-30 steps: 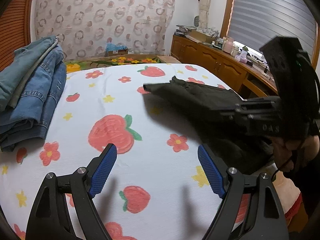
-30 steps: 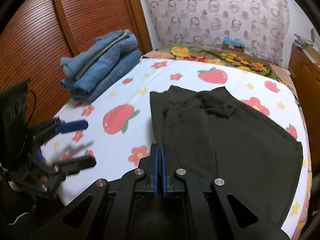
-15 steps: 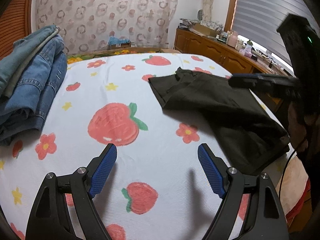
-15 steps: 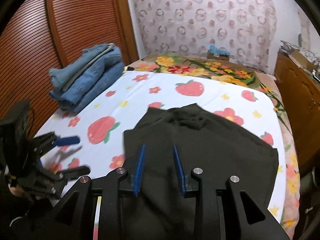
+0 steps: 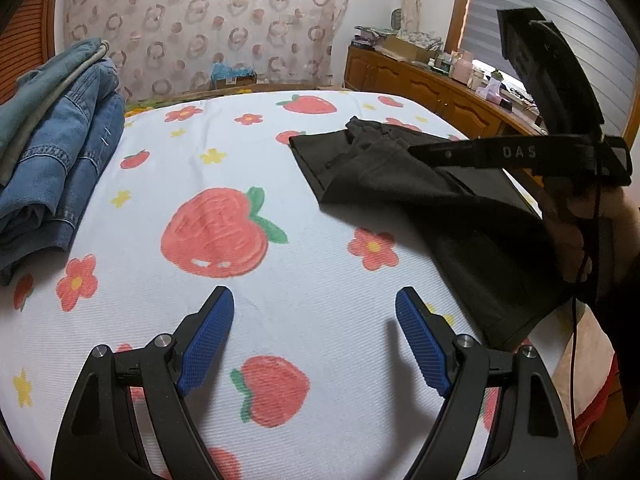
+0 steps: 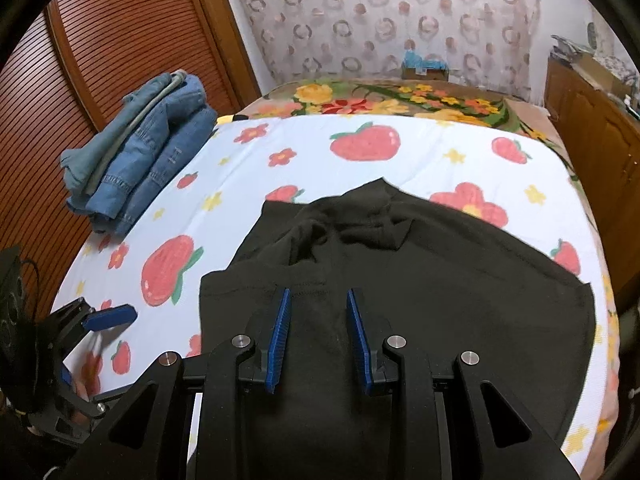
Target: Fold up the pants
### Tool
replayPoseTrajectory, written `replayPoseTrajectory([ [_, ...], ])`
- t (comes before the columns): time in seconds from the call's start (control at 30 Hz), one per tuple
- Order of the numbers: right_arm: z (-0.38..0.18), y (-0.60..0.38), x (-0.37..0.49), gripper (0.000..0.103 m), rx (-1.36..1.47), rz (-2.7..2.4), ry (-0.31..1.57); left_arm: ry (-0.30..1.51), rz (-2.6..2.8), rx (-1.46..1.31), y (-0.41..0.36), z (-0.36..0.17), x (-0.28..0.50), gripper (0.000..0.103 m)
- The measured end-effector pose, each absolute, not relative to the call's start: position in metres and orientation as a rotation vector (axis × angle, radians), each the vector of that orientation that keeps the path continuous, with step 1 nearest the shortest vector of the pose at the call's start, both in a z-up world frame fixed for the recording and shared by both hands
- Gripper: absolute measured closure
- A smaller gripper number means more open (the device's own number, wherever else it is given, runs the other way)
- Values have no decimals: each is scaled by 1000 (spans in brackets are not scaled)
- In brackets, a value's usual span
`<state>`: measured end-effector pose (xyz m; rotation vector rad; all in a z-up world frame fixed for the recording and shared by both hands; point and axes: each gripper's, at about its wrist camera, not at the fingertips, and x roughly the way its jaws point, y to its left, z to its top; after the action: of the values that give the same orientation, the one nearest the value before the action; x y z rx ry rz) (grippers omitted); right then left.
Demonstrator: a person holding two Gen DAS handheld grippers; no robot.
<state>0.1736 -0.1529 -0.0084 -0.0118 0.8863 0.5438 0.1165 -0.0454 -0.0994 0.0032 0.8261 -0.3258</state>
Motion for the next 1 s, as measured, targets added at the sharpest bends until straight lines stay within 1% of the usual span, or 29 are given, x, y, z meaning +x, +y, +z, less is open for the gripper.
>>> replayPoseTrajectory([
  [0.23,-13,-153,174,74,-7,576,902,825,-319,28,-49,-100,116,19],
  [0.27,-11,-156,174,78,-7,577,897,825,-319,31,-49,-100,116,19],
  [0.3,-10,-158,172,87,-4,582,891,824,-319,32,-49,-100,116,19],
  [0.33,-8,-159,171,93,-2,588,884,824,-319,30,-49,-100,116,19],
  [0.4,-4,-163,165,97,5,593,855,823,-320,25,-49,-100,116,19],
  [0.5,5,-172,159,99,42,584,807,822,-320,22,-49,-100,116,19],
  [0.7,23,-191,153,99,49,523,725,823,-319,26,-49,-99,115,19],
  [1.0,23,-232,168,99,17,371,746,823,-317,32,-49,-99,116,19],
])
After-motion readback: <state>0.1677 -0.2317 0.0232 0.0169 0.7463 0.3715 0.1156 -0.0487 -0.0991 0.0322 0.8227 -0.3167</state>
